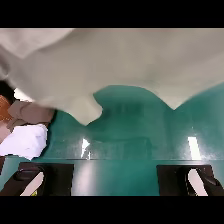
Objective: Fold the shirts.
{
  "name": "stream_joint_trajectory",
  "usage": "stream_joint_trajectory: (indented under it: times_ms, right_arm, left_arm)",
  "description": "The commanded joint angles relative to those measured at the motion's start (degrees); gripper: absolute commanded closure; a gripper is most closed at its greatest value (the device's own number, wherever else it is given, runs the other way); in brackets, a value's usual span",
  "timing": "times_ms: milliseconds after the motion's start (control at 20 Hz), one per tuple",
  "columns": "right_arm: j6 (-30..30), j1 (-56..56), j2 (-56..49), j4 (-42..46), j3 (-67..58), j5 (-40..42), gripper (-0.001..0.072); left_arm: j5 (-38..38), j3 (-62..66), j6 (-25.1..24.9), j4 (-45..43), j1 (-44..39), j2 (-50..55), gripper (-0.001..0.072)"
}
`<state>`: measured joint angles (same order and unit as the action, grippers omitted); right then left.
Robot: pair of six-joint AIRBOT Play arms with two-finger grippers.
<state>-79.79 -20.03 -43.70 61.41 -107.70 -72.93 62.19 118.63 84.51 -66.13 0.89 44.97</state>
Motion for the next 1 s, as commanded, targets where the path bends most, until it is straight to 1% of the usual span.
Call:
stream_joint_trajectory:
  times_ms: [0, 150, 350, 550, 650, 750, 850, 950]
  right_arm:
    - [-0.4, -2.1, -3.0, 0.0, -9.0, -4.8, 0.0698]
    - [-2.3, -1.9, -8.5, -0.5, -10.2, -9.2, 0.0698]
    - [-2.4, 4.8, -16.2, 0.3, -0.5, -12.5, 0.0698]
    - [-2.5, 14.0, -27.5, 9.4, 8.9, -12.6, 0.0698]
    - [-2.5, 16.2, -34.2, 10.8, 12.1, -12.2, 0.0698]
    - [-2.5, 16.8, -41.1, 10.6, 13.9, -9.8, 0.0698]
    - [-2.5, 16.8, -47.3, 9.7, 13.8, -5.6, 0.0698]
    - [-2.5, 16.6, -52.6, 8.4, 11.0, -1.5, 0.0698]
  left_arm:
    - [-0.3, 4.2, 0.6, 2.5, 0.0, 0.0, 0.0681]
    - [2.1, -3.0, 1.0, 2.5, 0.0, 0.9, 0.0681]
    - [7.3, -17.2, 1.0, 3.2, 0.0, 6.8, 0.0681]
    - [7.6, -30.1, 0.5, 3.2, 0.0, 17.9, 0.068]
    - [6.3, -33.5, 0.2, 3.2, 0.0, 25.9, 0.0679]
    - [3.4, -34.1, -1.7, 3.3, 0.0, 34.8, 0.0679]
    - [-2.3, -33.9, -5.2, 4.6, 0.0, 42.3, 0.068]
    - [-7.3, -32.2, -5.5, 6.4, 0.0, 47.7, 0.068]
